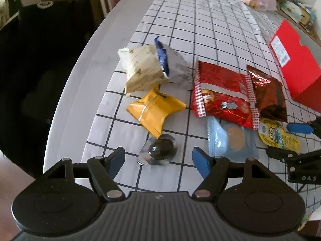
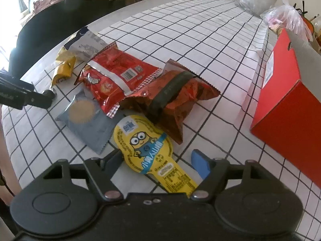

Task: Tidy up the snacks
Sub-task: 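Move both tools back toward the remaining snack pile, then grasp the clear round candy with left tool while right grasps yellow Minion candy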

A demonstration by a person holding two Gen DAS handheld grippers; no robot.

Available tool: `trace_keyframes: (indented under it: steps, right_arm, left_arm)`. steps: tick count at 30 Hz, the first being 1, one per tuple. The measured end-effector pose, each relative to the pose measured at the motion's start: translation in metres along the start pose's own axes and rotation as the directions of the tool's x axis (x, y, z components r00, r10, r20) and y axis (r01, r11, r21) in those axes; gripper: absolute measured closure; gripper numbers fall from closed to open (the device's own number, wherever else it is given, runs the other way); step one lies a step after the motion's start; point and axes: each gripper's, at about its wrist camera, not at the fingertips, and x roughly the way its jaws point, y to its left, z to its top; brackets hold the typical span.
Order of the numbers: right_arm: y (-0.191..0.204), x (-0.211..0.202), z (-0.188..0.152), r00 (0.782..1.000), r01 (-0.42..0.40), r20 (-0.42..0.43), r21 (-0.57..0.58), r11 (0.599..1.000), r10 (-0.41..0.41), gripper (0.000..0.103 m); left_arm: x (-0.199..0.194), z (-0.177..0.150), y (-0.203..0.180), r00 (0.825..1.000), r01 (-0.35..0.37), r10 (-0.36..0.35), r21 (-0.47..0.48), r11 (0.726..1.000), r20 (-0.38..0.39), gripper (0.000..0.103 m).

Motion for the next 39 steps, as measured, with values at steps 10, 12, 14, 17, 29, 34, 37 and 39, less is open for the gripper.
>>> trace_keyframes:
  steps: [10, 12, 14, 17, 29, 34, 37, 39]
  right_arm:
    - [0.006, -0.004, -0.001, 1.000, 0.004, 0.013, 0.019, 1.000, -0.004, 0.051]
    - [0.006, -0.005, -0.003, 1.000, 0.004, 0.015, 0.029, 1.000, -0.004, 0.052]
    - [0.006, -0.006, -0.005, 1.000, 0.006, 0.017, 0.042, 0.999, -0.007, 0.052]
    - [0.005, -0.009, -0.008, 1.000, 0.008, 0.014, 0.066, 0.998, -0.009, 0.052]
    - [0.001, -0.045, -0.026, 0.998, -0.018, 0.054, 0.194, 0.981, 0.008, 0.052]
    - [-0.006, -0.065, -0.028, 0.996, -0.019, 0.084, 0.235, 0.972, -0.001, 0.052]
    - [-0.011, -0.077, -0.029, 0.995, -0.016, 0.100, 0.253, 0.967, -0.009, 0.052]
    - [-0.016, -0.086, -0.028, 0.993, -0.016, 0.119, 0.266, 0.964, -0.016, 0.052]
  left_arm:
    - [0.005, 0.000, -0.005, 0.999, -0.035, 0.035, 0.032, 0.999, 0.009, 0.056]
    - [0.004, 0.000, -0.007, 0.999, -0.047, 0.046, 0.057, 0.997, 0.014, 0.063]
    - [0.006, 0.001, -0.011, 0.999, -0.043, 0.042, 0.069, 0.997, 0.016, 0.063]
    - [0.005, 0.002, -0.010, 1.000, -0.028, 0.027, 0.064, 0.998, 0.015, 0.066]
    - [-0.001, -0.001, -0.007, 1.000, 0.006, -0.006, 0.047, 0.999, -0.006, 0.071]
    - [-0.009, 0.001, -0.008, 1.000, 0.021, -0.021, 0.038, 0.999, -0.006, 0.071]
    - [-0.018, 0.004, -0.011, 0.999, 0.043, -0.043, 0.024, 0.999, -0.013, 0.071]
    - [-0.025, 0.007, -0.015, 0.998, 0.056, -0.056, 0.031, 0.998, -0.001, 0.071]
